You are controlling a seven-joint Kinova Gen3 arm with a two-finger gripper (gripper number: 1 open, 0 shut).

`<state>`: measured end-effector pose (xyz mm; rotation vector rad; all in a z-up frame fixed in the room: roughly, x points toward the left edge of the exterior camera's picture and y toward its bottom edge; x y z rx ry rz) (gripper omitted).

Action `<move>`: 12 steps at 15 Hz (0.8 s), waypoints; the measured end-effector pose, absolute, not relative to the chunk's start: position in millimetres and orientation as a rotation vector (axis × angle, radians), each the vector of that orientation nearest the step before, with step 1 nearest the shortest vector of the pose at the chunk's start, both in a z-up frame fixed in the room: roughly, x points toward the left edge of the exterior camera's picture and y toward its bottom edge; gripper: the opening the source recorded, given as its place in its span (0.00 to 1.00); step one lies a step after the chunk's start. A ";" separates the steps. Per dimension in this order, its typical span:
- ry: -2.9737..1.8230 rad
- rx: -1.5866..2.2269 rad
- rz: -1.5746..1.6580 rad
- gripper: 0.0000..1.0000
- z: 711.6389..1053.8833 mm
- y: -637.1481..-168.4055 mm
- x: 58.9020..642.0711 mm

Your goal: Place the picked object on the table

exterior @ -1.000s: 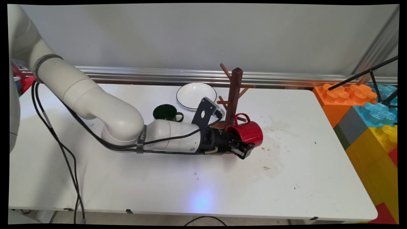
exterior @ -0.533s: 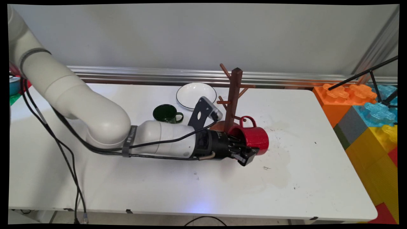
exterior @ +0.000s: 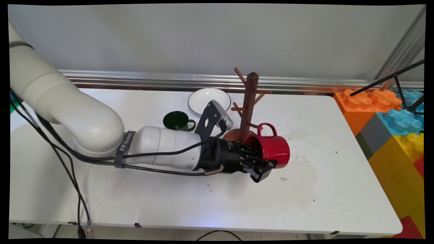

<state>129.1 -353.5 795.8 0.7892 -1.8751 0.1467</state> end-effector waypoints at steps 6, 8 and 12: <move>-1.978 0.654 0.161 0.00 825.7 -349.1 146.2; -2.007 0.621 0.188 0.00 840.5 -349.7 155.0; -2.074 0.581 0.238 0.00 864.1 -351.2 176.4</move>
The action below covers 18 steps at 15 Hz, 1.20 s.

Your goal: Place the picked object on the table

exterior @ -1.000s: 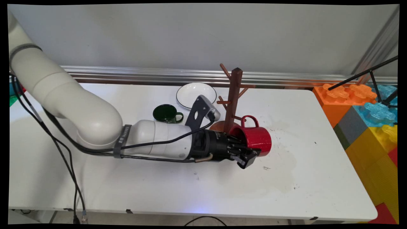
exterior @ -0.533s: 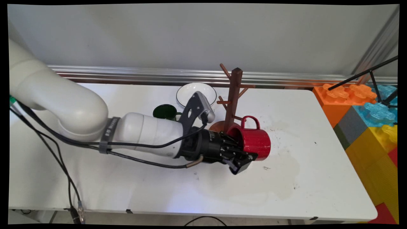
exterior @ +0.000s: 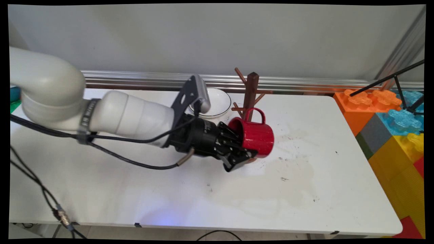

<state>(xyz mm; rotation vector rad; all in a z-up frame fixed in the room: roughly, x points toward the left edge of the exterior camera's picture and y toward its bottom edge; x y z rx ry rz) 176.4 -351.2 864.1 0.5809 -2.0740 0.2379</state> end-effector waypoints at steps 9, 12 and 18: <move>-2.247 0.550 0.300 0.00 895.6 -356.4 210.2; -2.324 0.535 0.301 0.00 903.9 -356.0 220.4; -2.494 0.514 0.302 0.00 913.5 -358.2 235.6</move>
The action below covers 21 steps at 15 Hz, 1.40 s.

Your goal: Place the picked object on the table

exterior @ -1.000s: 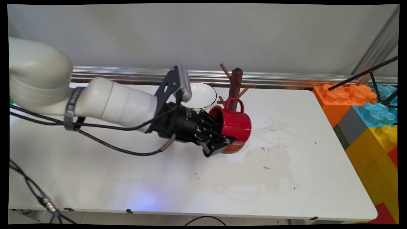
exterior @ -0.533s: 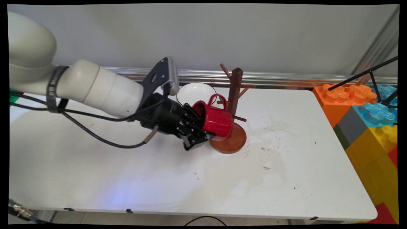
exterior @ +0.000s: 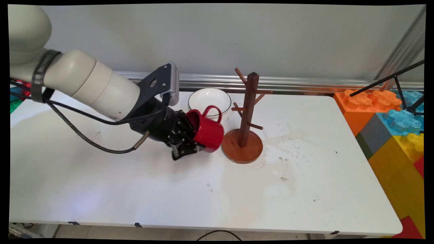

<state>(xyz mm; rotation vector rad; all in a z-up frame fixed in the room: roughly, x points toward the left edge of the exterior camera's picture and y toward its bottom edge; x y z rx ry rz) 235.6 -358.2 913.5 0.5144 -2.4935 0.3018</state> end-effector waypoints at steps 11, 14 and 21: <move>-2.801 0.429 0.315 0.00 905.4 -382.4 241.2; -2.875 0.380 0.312 0.00 896.8 -388.6 244.8; -3.001 0.222 0.260 0.00 872.2 -396.7 247.7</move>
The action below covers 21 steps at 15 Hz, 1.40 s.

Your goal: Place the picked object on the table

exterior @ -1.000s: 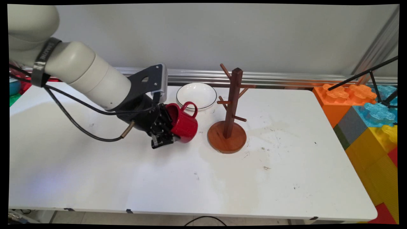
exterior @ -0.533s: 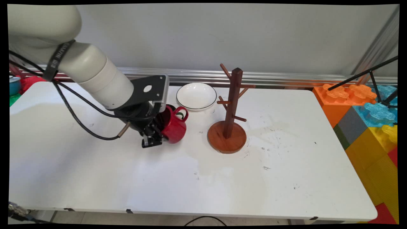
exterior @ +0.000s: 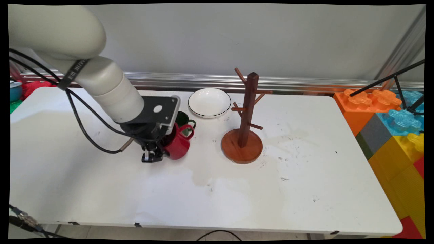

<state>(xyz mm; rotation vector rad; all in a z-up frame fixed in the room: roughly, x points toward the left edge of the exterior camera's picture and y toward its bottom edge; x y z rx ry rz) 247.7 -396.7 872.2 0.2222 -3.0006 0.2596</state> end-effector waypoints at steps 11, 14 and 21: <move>-3.082 -0.021 0.192 0.00 831.8 -412.5 242.8; -3.091 -0.054 0.181 0.00 824.8 -415.2 240.5; -3.083 -0.101 0.168 1.00 814.0 -419.7 233.2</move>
